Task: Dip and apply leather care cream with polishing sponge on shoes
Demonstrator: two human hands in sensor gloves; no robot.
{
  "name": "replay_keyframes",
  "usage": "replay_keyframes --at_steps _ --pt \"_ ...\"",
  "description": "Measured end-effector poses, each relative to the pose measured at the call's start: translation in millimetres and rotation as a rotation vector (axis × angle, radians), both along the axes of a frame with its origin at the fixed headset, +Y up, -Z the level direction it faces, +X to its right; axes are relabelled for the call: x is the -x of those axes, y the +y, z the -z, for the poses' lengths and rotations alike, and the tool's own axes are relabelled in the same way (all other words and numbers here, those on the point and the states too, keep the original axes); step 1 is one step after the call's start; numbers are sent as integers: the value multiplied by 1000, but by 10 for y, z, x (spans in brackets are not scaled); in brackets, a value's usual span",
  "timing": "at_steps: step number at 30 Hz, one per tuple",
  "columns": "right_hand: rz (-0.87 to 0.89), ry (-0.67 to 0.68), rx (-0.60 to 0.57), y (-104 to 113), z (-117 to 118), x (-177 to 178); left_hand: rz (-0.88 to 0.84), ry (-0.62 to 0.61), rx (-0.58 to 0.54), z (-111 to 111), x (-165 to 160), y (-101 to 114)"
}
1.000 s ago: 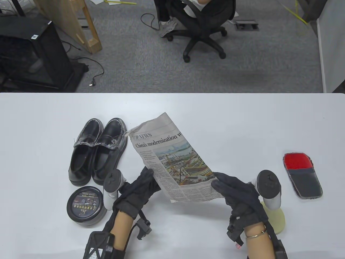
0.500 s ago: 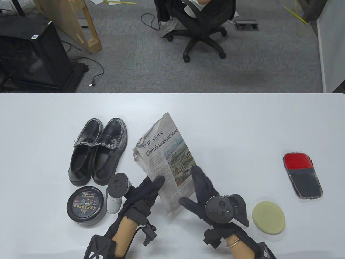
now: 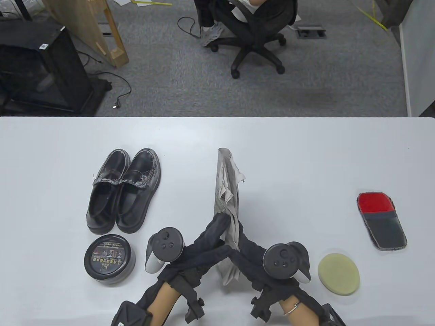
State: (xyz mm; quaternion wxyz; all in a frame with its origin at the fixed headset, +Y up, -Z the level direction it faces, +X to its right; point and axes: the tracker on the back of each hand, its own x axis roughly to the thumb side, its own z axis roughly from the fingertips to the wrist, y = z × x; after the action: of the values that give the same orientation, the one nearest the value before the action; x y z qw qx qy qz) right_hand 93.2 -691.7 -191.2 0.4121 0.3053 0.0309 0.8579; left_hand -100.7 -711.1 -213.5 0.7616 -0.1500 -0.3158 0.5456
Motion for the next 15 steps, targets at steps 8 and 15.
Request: replay_keyframes --at_steps 8,15 --pt "-119 -364 -302 114 -99 2 -26 50 9 -13 -12 -1" --pt "-29 -310 -199 185 -36 -155 -59 63 -14 7 39 57"
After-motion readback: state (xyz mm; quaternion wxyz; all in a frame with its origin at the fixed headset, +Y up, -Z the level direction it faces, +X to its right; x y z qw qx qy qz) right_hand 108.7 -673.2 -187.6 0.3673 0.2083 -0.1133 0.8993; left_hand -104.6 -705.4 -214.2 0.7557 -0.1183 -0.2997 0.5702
